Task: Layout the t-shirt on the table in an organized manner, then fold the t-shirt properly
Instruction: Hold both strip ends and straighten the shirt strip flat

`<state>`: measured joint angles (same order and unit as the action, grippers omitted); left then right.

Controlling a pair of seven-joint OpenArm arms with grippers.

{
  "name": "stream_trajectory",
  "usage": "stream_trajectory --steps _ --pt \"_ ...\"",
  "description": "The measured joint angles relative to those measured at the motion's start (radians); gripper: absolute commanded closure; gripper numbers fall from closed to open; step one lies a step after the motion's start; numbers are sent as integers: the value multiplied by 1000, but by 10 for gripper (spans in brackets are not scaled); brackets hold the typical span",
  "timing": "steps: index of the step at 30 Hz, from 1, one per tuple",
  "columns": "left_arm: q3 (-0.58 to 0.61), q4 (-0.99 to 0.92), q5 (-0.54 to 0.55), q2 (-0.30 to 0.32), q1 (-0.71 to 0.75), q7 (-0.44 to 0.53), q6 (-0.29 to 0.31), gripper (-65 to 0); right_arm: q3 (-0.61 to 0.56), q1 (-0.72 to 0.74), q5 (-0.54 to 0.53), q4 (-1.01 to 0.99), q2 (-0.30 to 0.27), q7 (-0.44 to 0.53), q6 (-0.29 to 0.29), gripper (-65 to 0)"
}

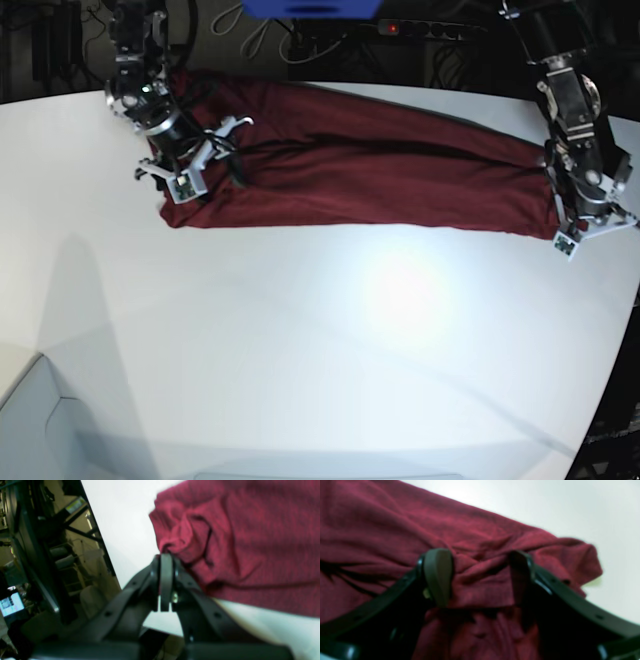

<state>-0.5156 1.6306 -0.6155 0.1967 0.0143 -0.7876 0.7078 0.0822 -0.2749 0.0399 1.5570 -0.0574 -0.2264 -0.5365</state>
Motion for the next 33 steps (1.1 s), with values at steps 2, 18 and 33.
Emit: stream_trajectory --steps 2,18,33 --pt "0 -3 6 7 -8 8 0 -5 11 0 -4 -11 -6 2 0 -374" --pt "0 -151 -2 17 -50 0 0 -124 90 3 -11 -26 -9 4 0 -374" --pt "-131 -70 102 25 -80 -18 -1 -382 85 3 -11 -25 -8 3 0 -373"
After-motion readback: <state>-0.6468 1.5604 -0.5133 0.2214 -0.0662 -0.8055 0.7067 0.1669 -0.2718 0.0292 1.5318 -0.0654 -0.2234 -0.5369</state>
